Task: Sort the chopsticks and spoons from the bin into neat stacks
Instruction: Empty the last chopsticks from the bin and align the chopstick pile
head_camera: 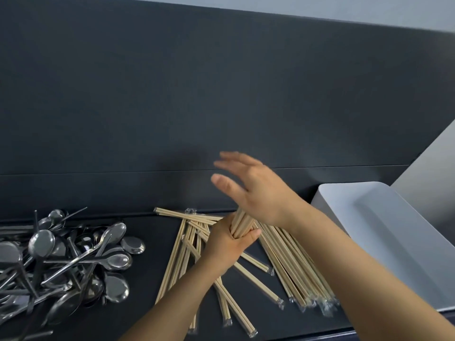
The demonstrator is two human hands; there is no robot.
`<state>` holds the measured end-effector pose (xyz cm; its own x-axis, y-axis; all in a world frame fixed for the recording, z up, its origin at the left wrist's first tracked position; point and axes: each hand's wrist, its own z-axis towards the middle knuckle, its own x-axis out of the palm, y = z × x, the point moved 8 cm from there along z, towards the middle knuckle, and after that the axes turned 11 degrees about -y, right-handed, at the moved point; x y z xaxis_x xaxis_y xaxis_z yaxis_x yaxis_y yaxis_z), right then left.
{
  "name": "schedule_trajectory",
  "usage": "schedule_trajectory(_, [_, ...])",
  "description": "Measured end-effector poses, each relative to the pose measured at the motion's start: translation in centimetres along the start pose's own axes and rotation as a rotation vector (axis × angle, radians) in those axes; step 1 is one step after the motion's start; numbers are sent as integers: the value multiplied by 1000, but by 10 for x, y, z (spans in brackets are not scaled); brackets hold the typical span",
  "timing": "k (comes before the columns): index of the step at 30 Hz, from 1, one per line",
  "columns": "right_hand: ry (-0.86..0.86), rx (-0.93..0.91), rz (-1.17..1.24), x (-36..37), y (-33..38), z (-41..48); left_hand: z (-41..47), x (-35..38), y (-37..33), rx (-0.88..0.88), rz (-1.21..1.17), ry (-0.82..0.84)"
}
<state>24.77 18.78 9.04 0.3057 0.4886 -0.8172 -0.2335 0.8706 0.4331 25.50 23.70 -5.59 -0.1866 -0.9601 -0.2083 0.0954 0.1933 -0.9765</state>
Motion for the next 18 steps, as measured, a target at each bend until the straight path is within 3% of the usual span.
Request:
schedule_trajectory(4, [201, 76, -236, 40, -17, -10, 2, -3, 12, -52, 33, 6])
schedule_trajectory(11, [117, 1, -207, 48, -12, 0, 6, -10, 15, -31, 25, -50])
schedule_trajectory(14, [36, 40, 159, 36, -14, 1, 7, -7, 18, 9, 62, -7])
schedule_trajectory(16, [-123, 172, 451, 15, -33, -5, 8, -7, 16, 17, 62, 10])
schedule_trajectory(18, [-184, 317, 596, 10, -56, -18, 11, -11, 8, 13, 30, -13])
